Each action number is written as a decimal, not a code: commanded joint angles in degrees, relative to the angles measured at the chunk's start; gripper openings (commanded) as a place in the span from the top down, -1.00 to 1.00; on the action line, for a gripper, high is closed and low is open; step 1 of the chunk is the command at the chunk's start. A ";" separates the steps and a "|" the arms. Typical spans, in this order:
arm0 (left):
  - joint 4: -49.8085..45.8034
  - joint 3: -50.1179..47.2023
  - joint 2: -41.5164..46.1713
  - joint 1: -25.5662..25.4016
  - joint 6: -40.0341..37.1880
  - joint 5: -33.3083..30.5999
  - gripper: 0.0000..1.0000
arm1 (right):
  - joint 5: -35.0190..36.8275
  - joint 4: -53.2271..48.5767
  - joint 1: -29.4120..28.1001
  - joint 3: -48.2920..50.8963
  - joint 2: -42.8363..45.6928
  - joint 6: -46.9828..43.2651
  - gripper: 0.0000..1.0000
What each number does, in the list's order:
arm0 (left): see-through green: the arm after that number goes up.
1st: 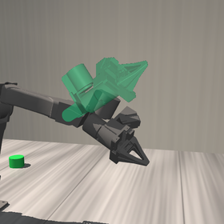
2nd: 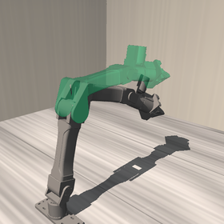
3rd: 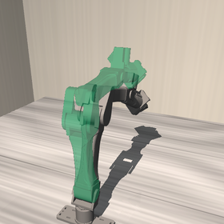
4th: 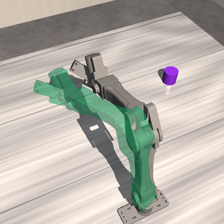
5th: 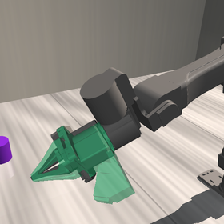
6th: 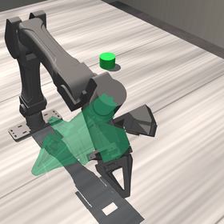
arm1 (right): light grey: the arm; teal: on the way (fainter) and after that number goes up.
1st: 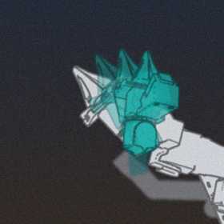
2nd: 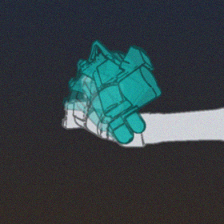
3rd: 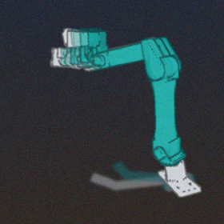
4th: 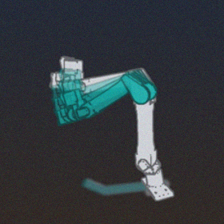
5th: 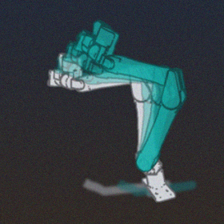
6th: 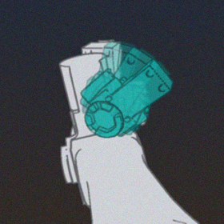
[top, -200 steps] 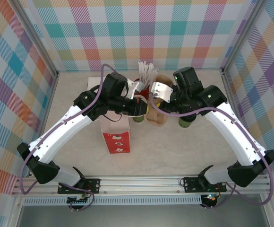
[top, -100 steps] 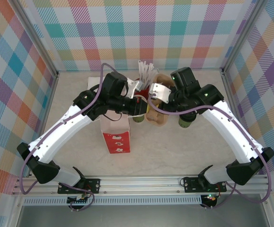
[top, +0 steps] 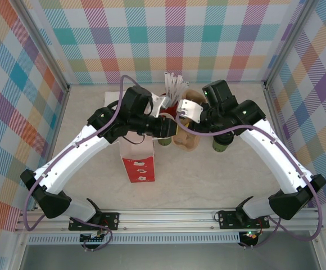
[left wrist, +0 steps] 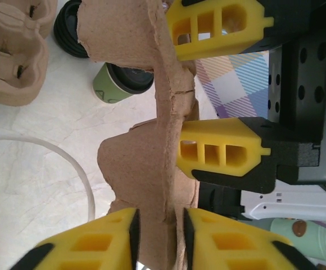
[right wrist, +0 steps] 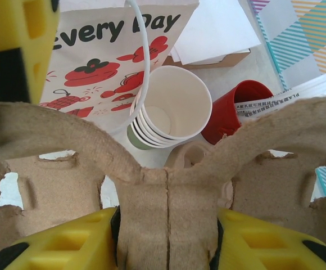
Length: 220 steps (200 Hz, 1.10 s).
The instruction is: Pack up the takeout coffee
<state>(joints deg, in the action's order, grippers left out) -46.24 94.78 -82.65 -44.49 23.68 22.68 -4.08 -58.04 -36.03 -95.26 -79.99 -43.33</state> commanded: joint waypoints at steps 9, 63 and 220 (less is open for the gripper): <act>-3.50 3.11 2.08 -0.23 -1.90 -3.18 0.22 | -1.18 -1.42 -0.30 -1.58 -0.39 0.00 0.12; -10.77 4.42 7.95 11.63 -3.83 0.24 -0.05 | -3.91 -2.60 -0.69 -7.75 -4.11 0.83 0.14; -11.32 -19.77 22.64 42.45 -3.98 17.26 -0.14 | -18.34 1.00 -12.42 -31.67 -24.71 10.68 0.21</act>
<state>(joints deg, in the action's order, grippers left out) -60.05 78.11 -62.04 -2.85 18.79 36.80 -17.61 -57.60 -46.68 -123.66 -101.86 -35.92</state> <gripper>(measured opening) 0.571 0.398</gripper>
